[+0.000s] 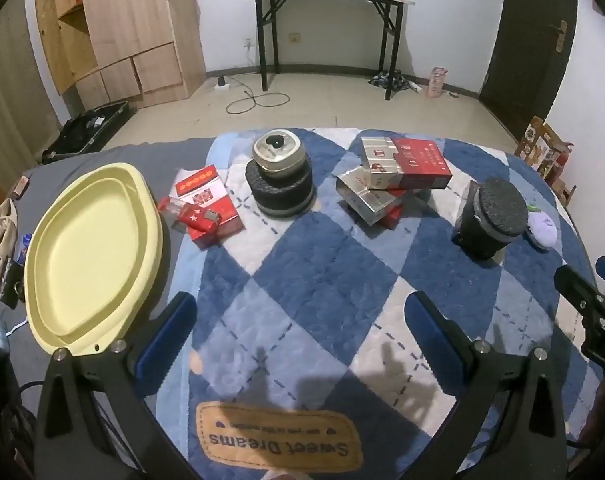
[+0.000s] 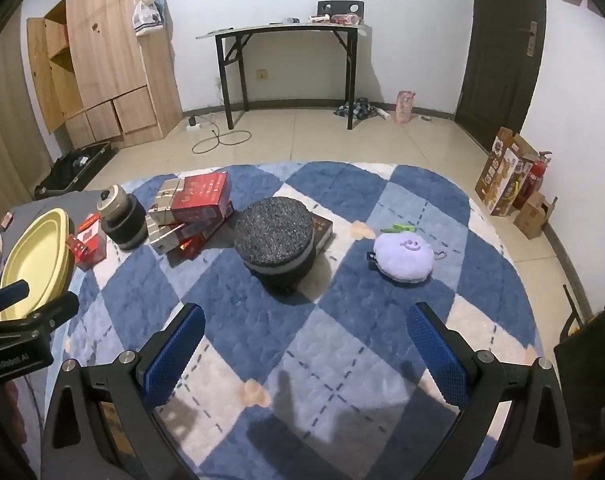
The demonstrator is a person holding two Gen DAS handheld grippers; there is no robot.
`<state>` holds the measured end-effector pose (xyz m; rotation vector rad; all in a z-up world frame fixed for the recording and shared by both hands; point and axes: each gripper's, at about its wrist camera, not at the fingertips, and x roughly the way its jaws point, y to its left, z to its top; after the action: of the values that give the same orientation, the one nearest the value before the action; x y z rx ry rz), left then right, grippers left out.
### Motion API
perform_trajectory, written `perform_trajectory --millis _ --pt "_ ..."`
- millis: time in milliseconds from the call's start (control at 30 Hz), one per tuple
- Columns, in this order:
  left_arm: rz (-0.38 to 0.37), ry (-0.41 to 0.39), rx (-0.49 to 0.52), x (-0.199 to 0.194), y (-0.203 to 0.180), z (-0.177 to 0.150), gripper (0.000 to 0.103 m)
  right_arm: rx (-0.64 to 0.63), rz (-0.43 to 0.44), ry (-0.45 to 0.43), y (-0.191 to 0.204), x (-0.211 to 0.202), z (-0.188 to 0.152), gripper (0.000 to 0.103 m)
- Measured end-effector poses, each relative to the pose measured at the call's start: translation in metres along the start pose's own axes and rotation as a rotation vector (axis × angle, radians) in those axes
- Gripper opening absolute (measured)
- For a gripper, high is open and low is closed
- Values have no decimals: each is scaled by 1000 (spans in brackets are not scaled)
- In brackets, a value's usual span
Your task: Organize rigid objects
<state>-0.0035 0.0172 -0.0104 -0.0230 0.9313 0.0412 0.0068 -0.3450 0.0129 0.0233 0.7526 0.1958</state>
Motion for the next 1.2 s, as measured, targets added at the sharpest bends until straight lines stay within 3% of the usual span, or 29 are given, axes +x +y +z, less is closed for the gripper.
perform_trajectory --millis 1200 --pt "14 7 8 8 0 -4 103 1 -10 26 -4 10 -4 103"
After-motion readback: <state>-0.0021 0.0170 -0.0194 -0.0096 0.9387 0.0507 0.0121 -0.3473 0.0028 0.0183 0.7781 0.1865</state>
